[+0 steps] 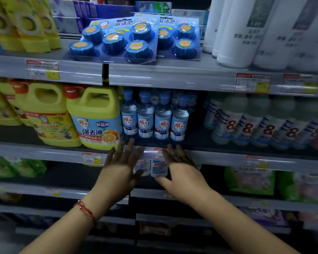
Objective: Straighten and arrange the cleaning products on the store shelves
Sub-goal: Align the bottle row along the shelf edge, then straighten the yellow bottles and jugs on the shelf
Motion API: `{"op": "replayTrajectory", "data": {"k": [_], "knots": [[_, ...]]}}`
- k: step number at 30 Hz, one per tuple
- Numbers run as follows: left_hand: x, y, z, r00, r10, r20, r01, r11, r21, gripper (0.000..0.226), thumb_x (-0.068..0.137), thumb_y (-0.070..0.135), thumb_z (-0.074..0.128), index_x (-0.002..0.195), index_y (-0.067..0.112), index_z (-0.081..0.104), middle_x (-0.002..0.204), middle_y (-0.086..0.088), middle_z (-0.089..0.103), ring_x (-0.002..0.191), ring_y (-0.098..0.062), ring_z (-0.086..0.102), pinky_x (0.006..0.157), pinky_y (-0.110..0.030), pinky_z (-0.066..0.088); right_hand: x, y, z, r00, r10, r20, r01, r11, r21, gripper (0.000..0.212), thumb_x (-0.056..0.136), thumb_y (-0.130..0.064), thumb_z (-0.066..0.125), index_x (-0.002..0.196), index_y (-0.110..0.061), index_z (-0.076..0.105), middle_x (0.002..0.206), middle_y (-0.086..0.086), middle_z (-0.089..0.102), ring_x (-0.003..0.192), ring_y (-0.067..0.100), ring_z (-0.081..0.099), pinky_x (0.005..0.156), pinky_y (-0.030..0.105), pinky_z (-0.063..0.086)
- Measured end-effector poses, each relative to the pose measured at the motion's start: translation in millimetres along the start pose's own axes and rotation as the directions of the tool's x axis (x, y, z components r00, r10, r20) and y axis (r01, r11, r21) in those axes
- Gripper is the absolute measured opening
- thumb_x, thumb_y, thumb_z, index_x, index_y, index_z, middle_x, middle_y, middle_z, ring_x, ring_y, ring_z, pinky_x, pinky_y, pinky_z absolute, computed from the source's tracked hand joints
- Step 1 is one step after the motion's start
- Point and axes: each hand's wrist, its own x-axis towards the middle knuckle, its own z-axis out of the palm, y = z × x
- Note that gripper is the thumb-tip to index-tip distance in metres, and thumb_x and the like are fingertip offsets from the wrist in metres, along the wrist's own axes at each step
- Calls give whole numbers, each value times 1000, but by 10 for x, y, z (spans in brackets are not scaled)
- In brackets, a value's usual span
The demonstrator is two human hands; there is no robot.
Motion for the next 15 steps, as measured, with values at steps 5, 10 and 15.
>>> {"op": "replayTrajectory", "data": {"k": [5, 10, 15], "knots": [[-183, -250, -241, 982, -183, 45, 178, 979, 100, 76, 78, 46, 42, 149, 16, 43, 156, -22, 44, 136, -47, 50, 101, -60, 48, 84, -181, -184, 994, -110, -15, 110, 994, 6, 83, 99, -58, 45, 161, -31, -5, 165, -10, -20, 152, 11, -20, 126, 35, -5], [-490, -632, -262, 931, -357, 73, 349, 932, 103, 80, 78, 42, 70, 150, 17, 47, 155, -24, 44, 134, -47, 51, 100, -58, 50, 168, -500, 2, 983, -172, 58, 159, 971, 181, 84, 97, -59, 51, 159, -41, -2, 165, -18, -16, 155, 11, -9, 125, 34, 13], [-633, -1147, -262, 884, -456, 104, 461, 887, -29, 86, 91, 39, 65, 162, 25, 20, 170, -14, 10, 153, -38, 25, 114, -50, 38, 385, -902, 274, 978, -189, 93, 144, 922, 358, 89, 92, -61, 57, 158, -45, -1, 166, -22, -3, 154, 8, 6, 123, 32, 20]]}}
